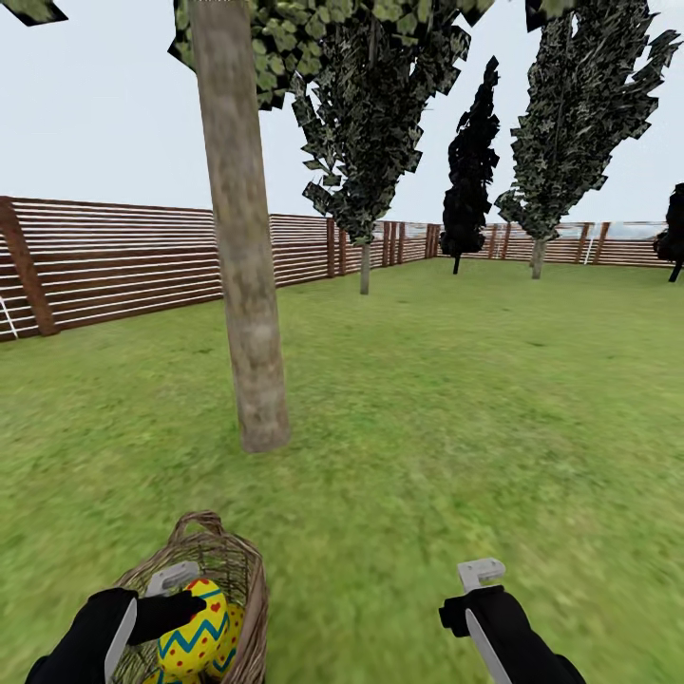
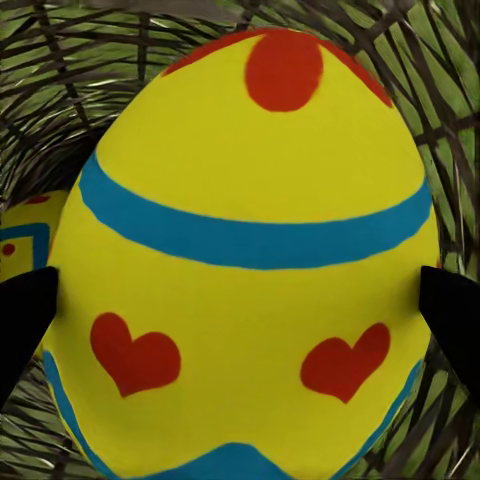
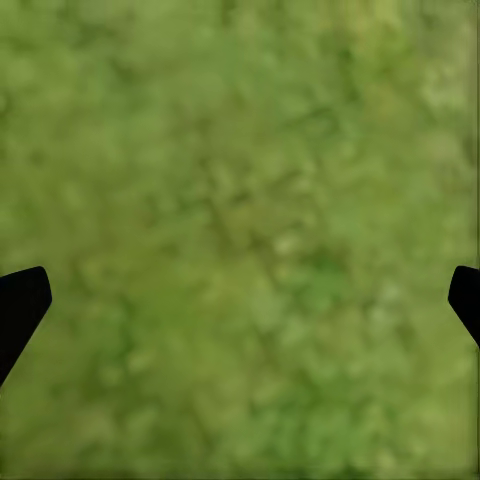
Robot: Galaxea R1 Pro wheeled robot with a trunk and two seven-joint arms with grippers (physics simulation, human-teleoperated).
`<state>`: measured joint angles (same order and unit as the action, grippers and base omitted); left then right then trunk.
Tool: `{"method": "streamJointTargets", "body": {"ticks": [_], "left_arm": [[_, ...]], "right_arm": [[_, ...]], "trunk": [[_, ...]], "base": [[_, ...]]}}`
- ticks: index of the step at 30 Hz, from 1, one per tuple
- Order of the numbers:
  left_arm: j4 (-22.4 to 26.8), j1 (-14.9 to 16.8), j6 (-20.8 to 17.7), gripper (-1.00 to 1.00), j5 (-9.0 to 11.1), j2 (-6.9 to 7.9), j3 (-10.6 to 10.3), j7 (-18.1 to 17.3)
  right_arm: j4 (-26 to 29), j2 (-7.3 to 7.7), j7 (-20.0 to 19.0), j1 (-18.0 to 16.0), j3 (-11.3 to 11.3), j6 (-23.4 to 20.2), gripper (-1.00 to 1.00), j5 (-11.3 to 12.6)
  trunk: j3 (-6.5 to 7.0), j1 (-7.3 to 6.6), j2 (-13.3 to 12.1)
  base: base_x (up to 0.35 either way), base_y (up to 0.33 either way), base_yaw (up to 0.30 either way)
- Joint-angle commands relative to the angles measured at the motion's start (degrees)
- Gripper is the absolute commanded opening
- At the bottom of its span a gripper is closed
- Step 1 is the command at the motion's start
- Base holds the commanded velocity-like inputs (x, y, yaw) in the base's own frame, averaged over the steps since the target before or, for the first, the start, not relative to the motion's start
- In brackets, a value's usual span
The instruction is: Take the three Easter eggs out of the wicker basket on the lawn in the garden, then place them on the lawn next to a single tree (choose any tree) so that all three eggs are next to the same tree and none are left in the basket.
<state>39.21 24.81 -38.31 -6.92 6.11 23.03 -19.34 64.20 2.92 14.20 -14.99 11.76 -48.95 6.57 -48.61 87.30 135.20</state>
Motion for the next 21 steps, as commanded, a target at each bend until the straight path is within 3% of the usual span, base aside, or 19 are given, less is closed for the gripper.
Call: {"method": "streamJointTargets", "body": {"ticks": [1,21], "left_arm": [[0.07,0.02,-0.2,-1.0,-0.63,-0.04,0.26,-0.52],[-0.1,0.02,-0.36,-1.0,-0.88,-0.13,0.0,-0.43]], "right_arm": [[0.04,0.07,0.57,-0.04,0.2,-0.18,1.0,0.62],[-2.14,0.16,0.57,-0.04,-0.07,-0.09,1.0,0.46]], "trunk": [[0.12,-0.24,-0.39],[3.71,-4.63,-8.41]], "base": [[0.0,0.0,0.0],[0.0,0.0,0.0]]}}
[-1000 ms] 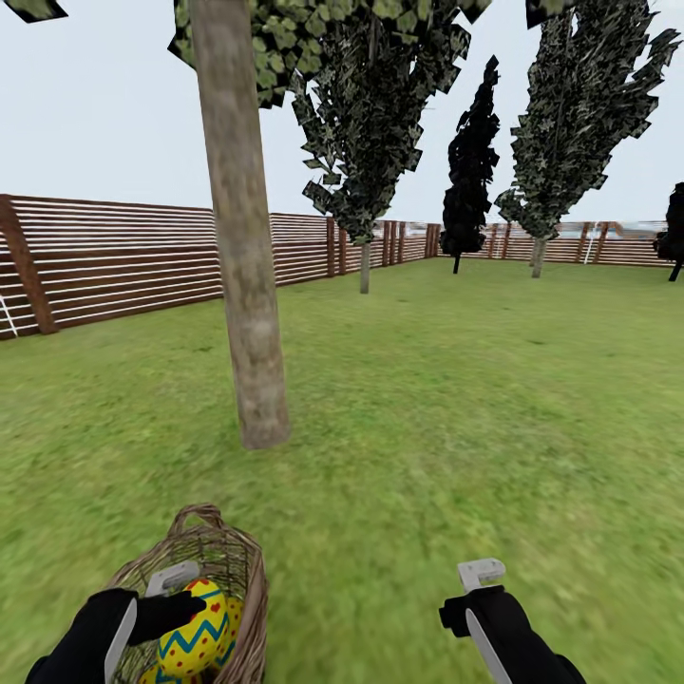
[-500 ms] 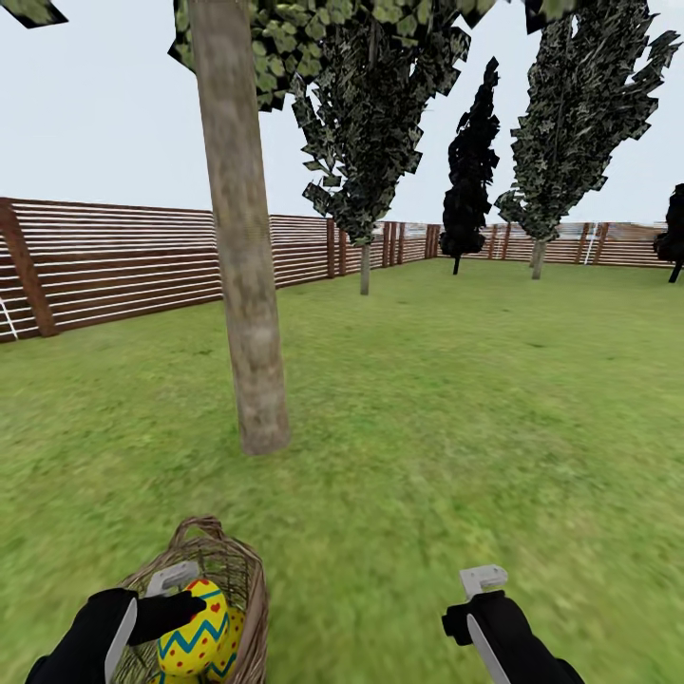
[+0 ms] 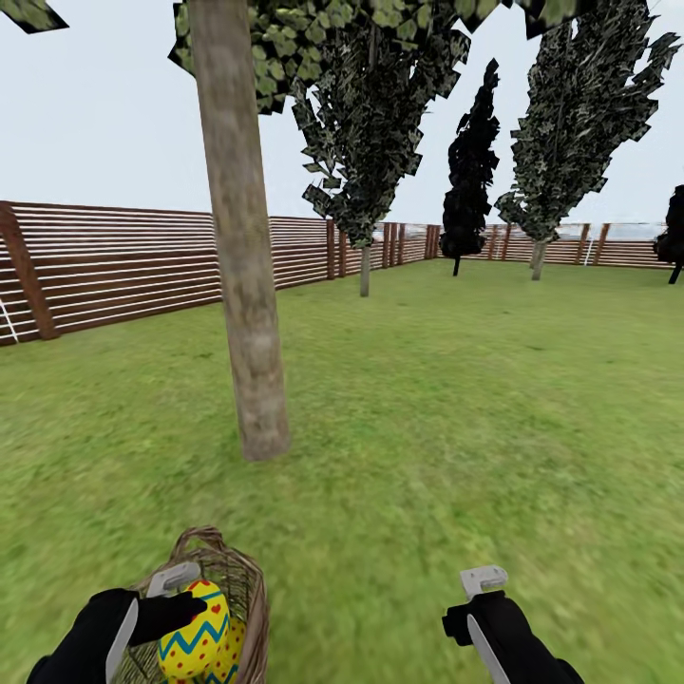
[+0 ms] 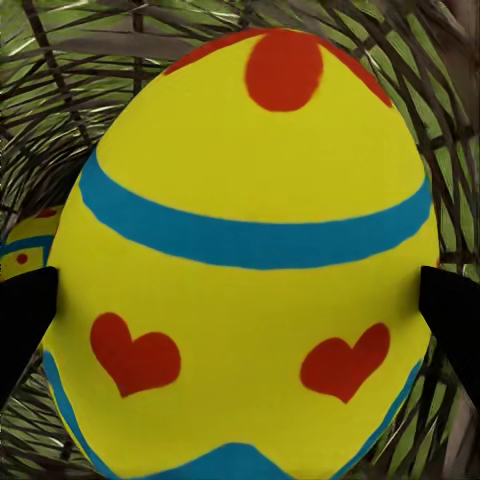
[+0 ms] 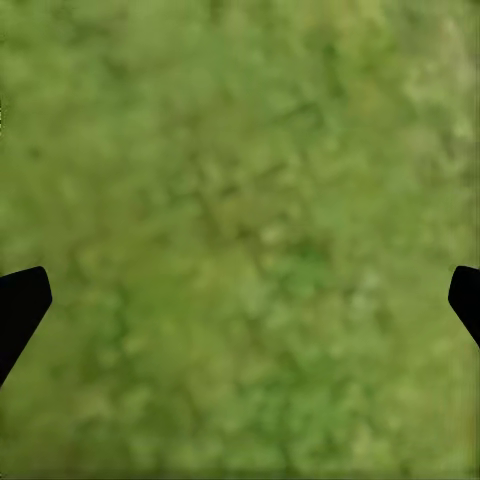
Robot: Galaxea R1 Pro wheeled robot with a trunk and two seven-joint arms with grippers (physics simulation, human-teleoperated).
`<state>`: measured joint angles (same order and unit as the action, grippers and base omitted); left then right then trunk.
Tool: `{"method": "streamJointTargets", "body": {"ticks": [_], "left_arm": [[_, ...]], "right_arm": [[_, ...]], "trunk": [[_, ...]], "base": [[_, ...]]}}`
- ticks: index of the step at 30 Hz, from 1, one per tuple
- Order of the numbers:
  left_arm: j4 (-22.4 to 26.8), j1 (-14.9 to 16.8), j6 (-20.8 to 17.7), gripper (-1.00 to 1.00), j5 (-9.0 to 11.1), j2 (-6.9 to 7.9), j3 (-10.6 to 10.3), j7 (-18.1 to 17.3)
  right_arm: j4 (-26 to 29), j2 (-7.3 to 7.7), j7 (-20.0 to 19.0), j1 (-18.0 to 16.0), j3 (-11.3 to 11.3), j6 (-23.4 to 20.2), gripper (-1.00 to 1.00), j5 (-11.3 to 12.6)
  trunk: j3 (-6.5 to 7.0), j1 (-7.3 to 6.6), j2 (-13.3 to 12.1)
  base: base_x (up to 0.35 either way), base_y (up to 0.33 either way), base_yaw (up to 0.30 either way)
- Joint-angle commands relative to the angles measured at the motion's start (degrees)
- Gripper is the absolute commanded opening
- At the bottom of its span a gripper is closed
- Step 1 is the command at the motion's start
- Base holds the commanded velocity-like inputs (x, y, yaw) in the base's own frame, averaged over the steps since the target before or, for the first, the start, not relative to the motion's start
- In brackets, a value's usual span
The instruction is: Take the three Easter eggs out of the wicker basket on the lawn in the garden, then place them on the lawn next to a single tree (choose any tree) so that all three eggs are next to the same tree and none are left in the basket.
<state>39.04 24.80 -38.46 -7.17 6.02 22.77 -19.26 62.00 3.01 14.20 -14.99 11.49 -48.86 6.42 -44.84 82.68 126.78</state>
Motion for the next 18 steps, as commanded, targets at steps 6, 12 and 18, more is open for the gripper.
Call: {"method": "streamJointTargets", "body": {"ticks": [6,12,18], "left_arm": [[0.07,0.03,-0.21,-1.0,-0.61,-0.04,0.26,-0.51],[0.07,0.03,-0.21,-1.0,-0.65,-0.04,0.28,-0.51],[0.07,0.07,-0.21,-1.0,-0.65,0.01,0.39,-0.51]], "right_arm": [[0.05,0.07,0.56,-0.04,0.2,-0.18,1.0,0.61],[0.05,0.07,0.56,-0.04,0.2,-0.18,1.0,0.61],[0.05,0.07,0.56,-0.04,0.2,-0.18,1.0,0.61]], "trunk": [[1.02,-1.33,-2.39],[2.1,-2.65,-4.8],[3.17,-3.97,-7.2]], "base": [[0.0,0.0,0.0],[0.0,0.0,0.0],[0.0,0.0,0.0]]}}
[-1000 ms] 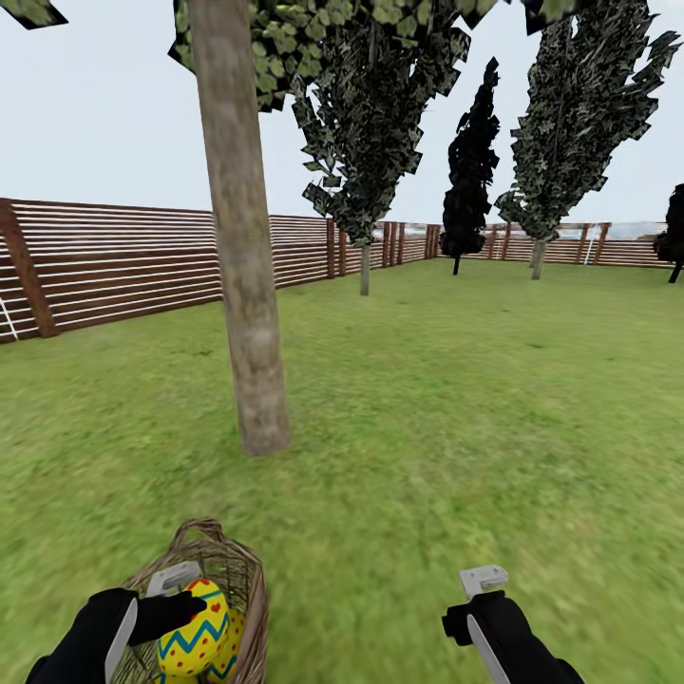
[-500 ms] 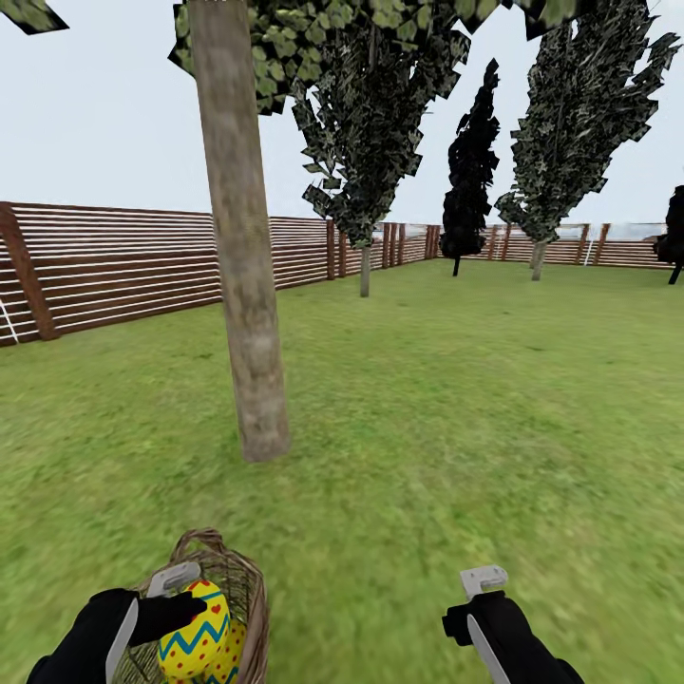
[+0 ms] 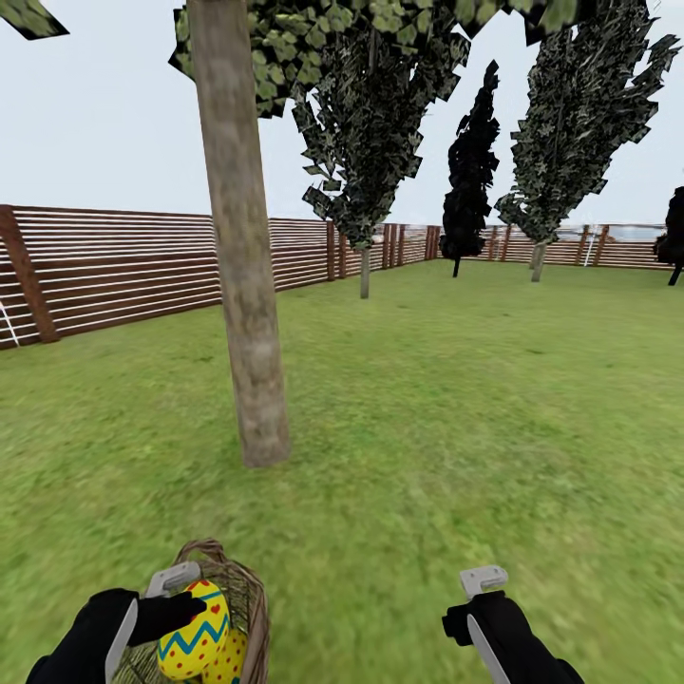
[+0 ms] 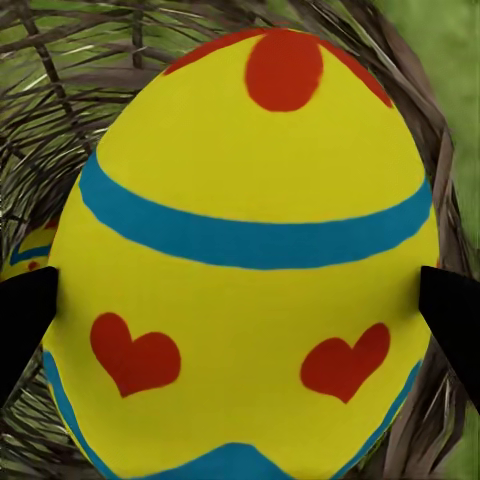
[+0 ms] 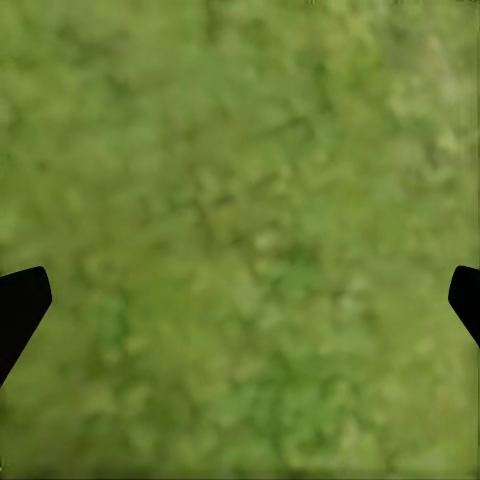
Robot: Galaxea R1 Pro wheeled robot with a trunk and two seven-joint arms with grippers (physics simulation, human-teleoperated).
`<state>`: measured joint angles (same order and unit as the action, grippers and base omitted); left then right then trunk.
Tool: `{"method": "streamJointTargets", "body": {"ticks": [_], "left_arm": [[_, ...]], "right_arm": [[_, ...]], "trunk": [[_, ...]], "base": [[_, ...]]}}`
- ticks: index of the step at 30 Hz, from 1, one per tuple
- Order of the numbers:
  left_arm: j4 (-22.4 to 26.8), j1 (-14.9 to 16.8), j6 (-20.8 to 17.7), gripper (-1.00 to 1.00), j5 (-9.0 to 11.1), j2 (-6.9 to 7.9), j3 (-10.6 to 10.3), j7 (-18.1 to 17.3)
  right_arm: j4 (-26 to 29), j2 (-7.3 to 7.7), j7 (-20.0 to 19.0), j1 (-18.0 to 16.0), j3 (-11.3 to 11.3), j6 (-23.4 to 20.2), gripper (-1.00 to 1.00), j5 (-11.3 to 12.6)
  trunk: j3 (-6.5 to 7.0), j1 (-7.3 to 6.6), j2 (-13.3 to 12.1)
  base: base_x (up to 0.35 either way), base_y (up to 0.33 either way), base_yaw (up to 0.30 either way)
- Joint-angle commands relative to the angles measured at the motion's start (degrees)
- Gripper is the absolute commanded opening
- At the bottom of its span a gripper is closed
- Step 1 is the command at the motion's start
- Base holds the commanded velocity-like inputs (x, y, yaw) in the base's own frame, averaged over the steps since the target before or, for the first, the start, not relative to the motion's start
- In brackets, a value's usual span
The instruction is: Take the three Easter eggs out of the wicker basket on the lawn in the garden, then place them on the lawn next to a single tree (choose any tree) so that all three eggs are next to the same tree and none are left in the basket.
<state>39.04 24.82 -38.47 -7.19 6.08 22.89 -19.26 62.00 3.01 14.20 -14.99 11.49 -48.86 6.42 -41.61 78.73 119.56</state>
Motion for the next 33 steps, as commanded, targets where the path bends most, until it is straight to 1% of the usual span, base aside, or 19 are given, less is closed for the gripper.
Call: {"method": "streamJointTargets", "body": {"ticks": [1,15,18,25,27,29,32,33], "left_arm": [[0.07,0.02,-0.2,-1.0,-0.63,-0.02,0.29,-0.51],[0.15,0.04,-0.2,-1.0,-0.59,-0.01,0.22,-0.51],[0.16,0.04,-0.2,-1.0,-0.61,-0.04,0.12,-0.51],[0.15,0.0,-0.2,-1.0,-0.63,-0.1,0.04,-0.42],[0.15,0.04,-0.2,-1.0,-0.63,-0.1,0.05,-0.42],[0.2,-0.01,-0.2,-1.0,-0.63,-0.05,0.1,-0.42],[0.22,0.02,-0.2,-1.0,-0.63,0.0,0.18,-0.42],[0.23,0.03,-0.2,-1.0,-0.63,0.02,0.2,-0.42]], "right_arm": [[0.05,0.07,0.56,-0.04,0.2,-0.18,1.0,0.61],[0.14,0.14,0.44,-0.04,0.14,0.36,1.0,0.8],[-0.26,-0.33,0.73,-0.03,0.26,0.43,1.0,0.74],[0.48,-0.62,0.92,-0.04,0.27,0.02,1.0,0.58],[1.35,-0.7,0.81,-0.66,0.34,-0.21,1.0,0.57],[1.43,-0.75,0.65,-2.0,0.37,-0.06,1.0,0.92],[1.14,-1.82,0.68,-2.29,0.46,0.12,1.0,0.74],[1.13,-1.97,0.71,-2.31,0.46,0.1,1.0,0.68]], "trunk": [[0.12,-0.23,-0.39],[2.63,-3.31,-6.0],[3.17,-3.97,-7.2],[4.43,-5.51,-10.01],[4.79,-5.94,-10.81],[5.15,-6.38,-11.62],[5.69,-7.04,-12.82],[5.87,-7.26,-13.22]], "base": [[0.0,0.0,0.0],[0.0,0.0,0.0],[0.0,0.0,0.0],[0.0,0.0,0.0],[0.0,0.0,0.0],[0.0,0.0,0.0],[0.0,0.0,0.0],[0.0,0.0,0.0]]}}
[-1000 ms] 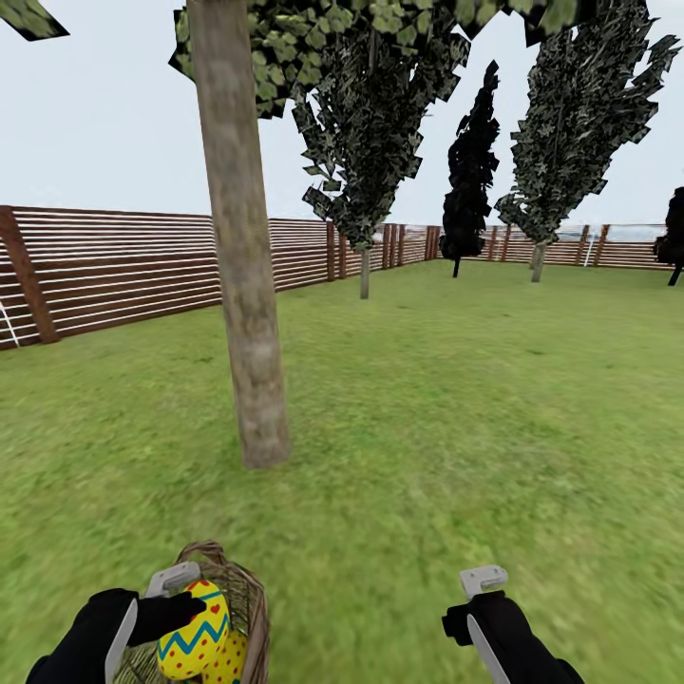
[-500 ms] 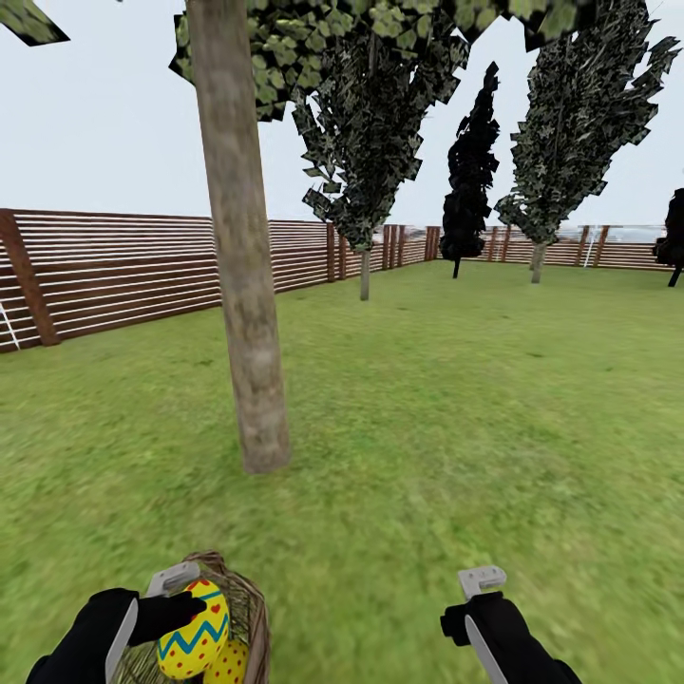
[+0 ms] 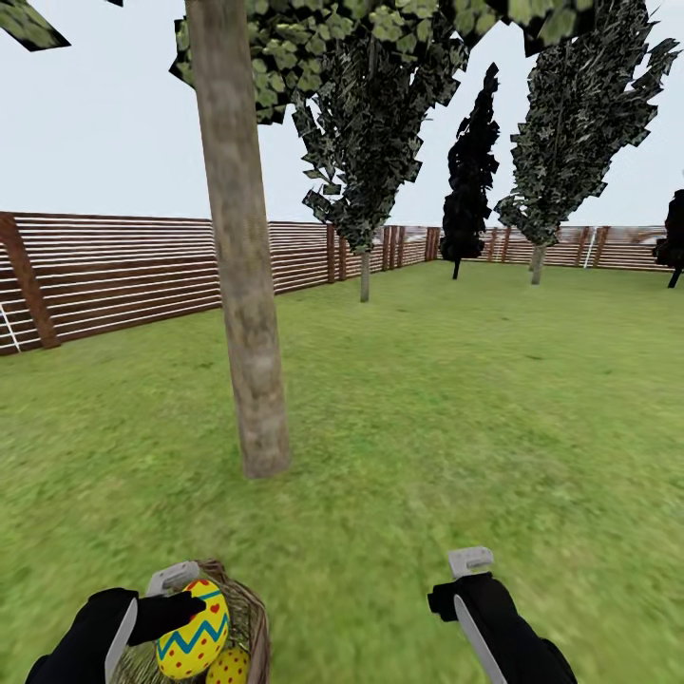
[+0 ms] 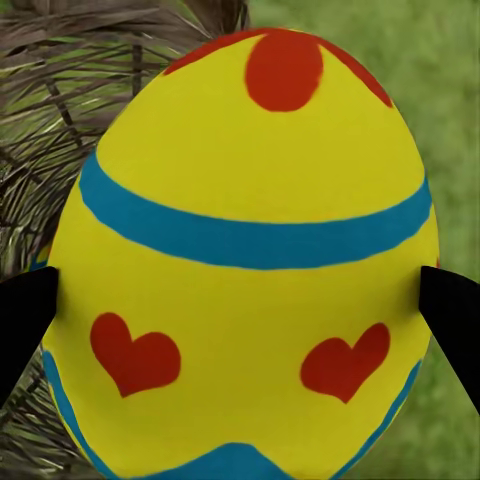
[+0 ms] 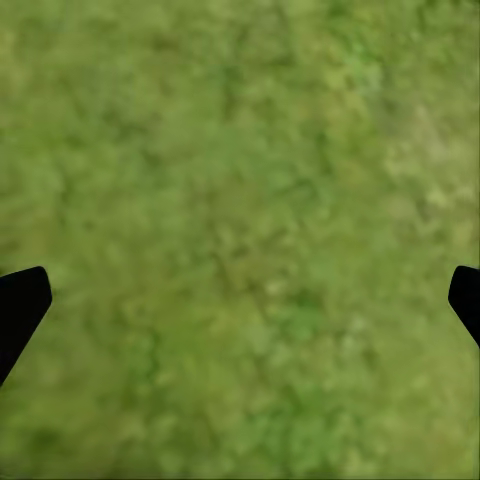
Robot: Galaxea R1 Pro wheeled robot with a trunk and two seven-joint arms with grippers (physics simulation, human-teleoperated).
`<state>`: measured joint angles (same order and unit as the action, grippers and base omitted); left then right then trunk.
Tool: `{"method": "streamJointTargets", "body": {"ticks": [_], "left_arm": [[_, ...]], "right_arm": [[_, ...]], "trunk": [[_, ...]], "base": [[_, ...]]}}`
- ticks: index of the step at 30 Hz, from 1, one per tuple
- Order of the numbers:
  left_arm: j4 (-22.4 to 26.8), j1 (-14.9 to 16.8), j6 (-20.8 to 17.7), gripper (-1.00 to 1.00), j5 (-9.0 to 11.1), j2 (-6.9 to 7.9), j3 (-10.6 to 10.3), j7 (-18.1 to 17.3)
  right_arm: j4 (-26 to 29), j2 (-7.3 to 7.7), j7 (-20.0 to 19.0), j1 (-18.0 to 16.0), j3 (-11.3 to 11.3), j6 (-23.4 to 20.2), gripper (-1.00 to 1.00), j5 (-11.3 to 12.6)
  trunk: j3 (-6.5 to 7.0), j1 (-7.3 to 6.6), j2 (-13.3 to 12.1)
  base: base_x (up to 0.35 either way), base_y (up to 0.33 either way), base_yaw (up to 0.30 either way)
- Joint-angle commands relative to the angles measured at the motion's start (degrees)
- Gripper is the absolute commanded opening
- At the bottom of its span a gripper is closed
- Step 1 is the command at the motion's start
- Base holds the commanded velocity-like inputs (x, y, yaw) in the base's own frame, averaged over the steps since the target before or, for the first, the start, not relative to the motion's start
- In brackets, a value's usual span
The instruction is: Take the three Easter eggs out of the wicker basket on the lawn in the garden, then place them on the lawn next to a single tree (choose any tree) so that all three eggs are next to the same tree and none are left in the basket.
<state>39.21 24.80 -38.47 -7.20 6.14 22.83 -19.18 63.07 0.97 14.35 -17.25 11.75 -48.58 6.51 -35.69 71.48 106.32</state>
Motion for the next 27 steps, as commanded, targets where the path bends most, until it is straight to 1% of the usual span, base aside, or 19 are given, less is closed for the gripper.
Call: {"method": "streamJointTargets", "body": {"ticks": [1,6,25,27], "left_arm": [[0.06,0.06,-0.2,-1.0,-0.63,-0.04,0.27,-0.51],[0.05,0.03,-0.2,-1.0,-0.63,-0.08,0.11,-0.51],[-0.06,0.01,-0.82,-1.0,-1.06,-0.11,-0.16,-0.42],[-0.04,0.03,-0.82,-1.0,-1.01,-0.14,-0.14,-0.42]], "right_arm": [[0.04,-0.08,0.58,-0.06,0.2,-0.19,1.0,0.55],[0.03,-0.43,0.59,-0.06,0.37,-0.24,1.0,0.53],[-0.03,-0.52,0.68,-0.06,0.38,-0.29,1.0,0.53],[-0.05,-0.53,0.68,-0.06,0.44,-0.29,1.0,0.53]], "trunk": [[0.12,-0.23,-0.38],[1.02,-1.33,-2.39],[4.43,-5.5,-10.01],[4.43,-5.5,-10.01]], "base": [[0.0,0.0,0.0],[0.0,0.0,0.0],[0.0,0.0,0.0],[0.0,0.0,0.0]]}}
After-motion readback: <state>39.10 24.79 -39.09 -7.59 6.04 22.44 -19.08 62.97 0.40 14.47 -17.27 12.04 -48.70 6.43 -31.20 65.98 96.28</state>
